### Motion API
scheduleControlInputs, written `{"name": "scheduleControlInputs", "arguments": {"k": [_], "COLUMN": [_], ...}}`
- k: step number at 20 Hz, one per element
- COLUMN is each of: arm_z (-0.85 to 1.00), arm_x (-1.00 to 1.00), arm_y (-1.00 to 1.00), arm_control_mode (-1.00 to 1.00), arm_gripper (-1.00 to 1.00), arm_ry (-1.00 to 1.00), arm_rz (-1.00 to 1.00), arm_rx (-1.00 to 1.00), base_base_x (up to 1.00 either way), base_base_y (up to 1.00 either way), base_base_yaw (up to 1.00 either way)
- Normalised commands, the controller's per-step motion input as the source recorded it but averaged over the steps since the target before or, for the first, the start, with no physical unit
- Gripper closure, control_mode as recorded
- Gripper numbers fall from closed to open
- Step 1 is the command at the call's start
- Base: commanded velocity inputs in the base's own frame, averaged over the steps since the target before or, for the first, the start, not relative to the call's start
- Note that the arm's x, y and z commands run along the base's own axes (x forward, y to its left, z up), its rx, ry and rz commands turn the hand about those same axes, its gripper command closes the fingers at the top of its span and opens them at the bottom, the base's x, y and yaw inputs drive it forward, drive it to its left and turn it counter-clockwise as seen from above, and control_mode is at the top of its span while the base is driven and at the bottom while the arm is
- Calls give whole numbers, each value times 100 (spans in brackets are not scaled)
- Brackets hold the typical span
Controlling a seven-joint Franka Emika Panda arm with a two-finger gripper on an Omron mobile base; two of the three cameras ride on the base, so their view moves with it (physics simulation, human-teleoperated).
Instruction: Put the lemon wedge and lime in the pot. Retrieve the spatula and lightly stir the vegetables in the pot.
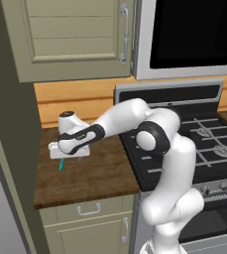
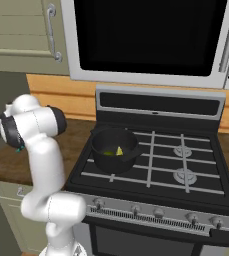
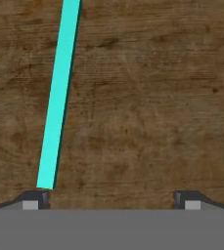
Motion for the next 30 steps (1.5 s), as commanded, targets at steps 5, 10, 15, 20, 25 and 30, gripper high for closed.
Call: {"name": "scheduleControlInputs", "arguments": {"k": [5, 10, 15, 20, 25, 30], "arm_z": [-16, -16, -22, -14, -18, -20], "arm_x": [18, 12, 7, 13, 12, 10], "arm_y": [22, 11, 4, 8, 9, 9], "arm_control_mode": [-100, -100, -100, -100, -100, -100], "arm_gripper": [-100, -100, -100, -100, -100, -100], "arm_ry": [4, 1, 0, 0, 0, 0], "arm_rz": [-1, 0, -1, -1, -1, -1], "arm_rx": [-2, -1, 0, 0, 0, 0], "base_base_x": [0, 0, 0, 0, 0, 0], "base_base_y": [0, 0, 0, 0, 0, 0], "base_base_yaw": [0, 0, 0, 0, 0, 0]}}
